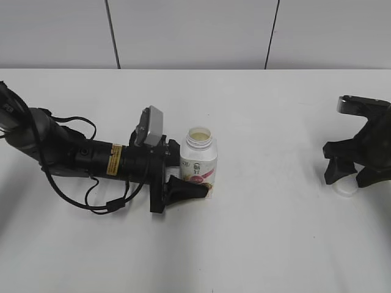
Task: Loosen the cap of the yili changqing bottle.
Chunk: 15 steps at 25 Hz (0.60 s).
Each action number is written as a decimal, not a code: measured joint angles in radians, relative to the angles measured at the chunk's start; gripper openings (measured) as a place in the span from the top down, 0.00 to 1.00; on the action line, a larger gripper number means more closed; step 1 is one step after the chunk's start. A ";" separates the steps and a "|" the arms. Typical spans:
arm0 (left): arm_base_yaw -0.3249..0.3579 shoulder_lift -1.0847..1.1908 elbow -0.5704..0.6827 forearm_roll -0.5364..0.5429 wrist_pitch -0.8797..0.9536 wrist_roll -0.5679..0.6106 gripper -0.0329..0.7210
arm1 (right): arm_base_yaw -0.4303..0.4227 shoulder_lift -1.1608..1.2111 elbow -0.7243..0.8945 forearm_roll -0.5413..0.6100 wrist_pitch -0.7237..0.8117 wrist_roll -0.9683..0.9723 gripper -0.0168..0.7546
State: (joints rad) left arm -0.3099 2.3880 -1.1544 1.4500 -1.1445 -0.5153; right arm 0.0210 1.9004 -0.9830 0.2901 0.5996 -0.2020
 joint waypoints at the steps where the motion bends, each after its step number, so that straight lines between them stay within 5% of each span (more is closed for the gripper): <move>1: 0.000 0.000 0.001 0.004 -0.004 0.000 0.28 | 0.000 0.000 -0.016 0.002 0.022 0.000 0.30; 5: 0.000 0.000 0.001 0.008 -0.043 0.000 0.15 | 0.000 0.000 -0.078 0.011 0.115 0.000 0.30; 15: 0.006 -0.044 0.001 0.034 -0.054 -0.001 0.16 | -0.001 -0.114 -0.100 0.023 0.166 0.000 0.30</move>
State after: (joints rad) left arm -0.3040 2.3440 -1.1535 1.4844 -1.1987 -0.5164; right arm 0.0203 1.7869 -1.0831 0.3130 0.7657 -0.2020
